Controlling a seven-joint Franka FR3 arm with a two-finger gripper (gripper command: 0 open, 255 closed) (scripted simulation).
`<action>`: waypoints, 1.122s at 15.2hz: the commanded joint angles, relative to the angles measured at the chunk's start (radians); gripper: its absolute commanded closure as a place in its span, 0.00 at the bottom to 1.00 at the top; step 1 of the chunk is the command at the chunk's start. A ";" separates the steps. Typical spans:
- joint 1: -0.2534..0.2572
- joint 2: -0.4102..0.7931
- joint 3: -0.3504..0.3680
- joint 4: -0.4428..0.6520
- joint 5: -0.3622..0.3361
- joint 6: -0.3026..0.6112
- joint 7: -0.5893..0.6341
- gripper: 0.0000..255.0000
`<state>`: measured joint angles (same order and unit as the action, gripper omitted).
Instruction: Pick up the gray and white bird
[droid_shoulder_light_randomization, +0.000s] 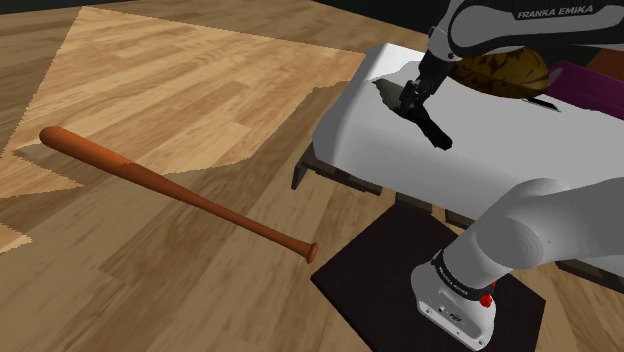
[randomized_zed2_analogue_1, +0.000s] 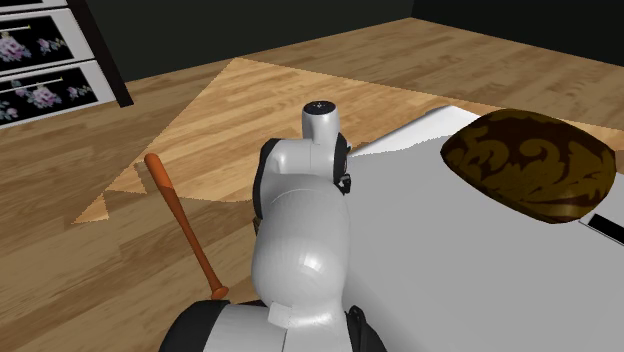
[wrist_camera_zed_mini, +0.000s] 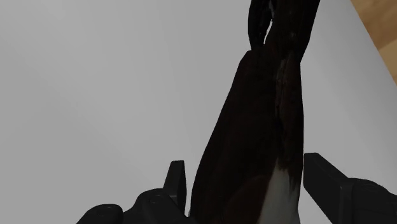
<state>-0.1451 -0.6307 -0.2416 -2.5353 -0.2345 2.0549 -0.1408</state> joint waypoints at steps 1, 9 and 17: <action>0.000 0.002 0.000 -0.002 0.000 0.000 0.000 1.00; 0.002 -0.002 0.003 0.022 0.004 -0.027 -0.003 1.00; 0.008 -0.011 0.016 0.123 0.018 -0.137 -0.013 1.00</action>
<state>-0.1384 -0.6436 -0.2264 -2.4275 -0.2180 1.9311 -0.1519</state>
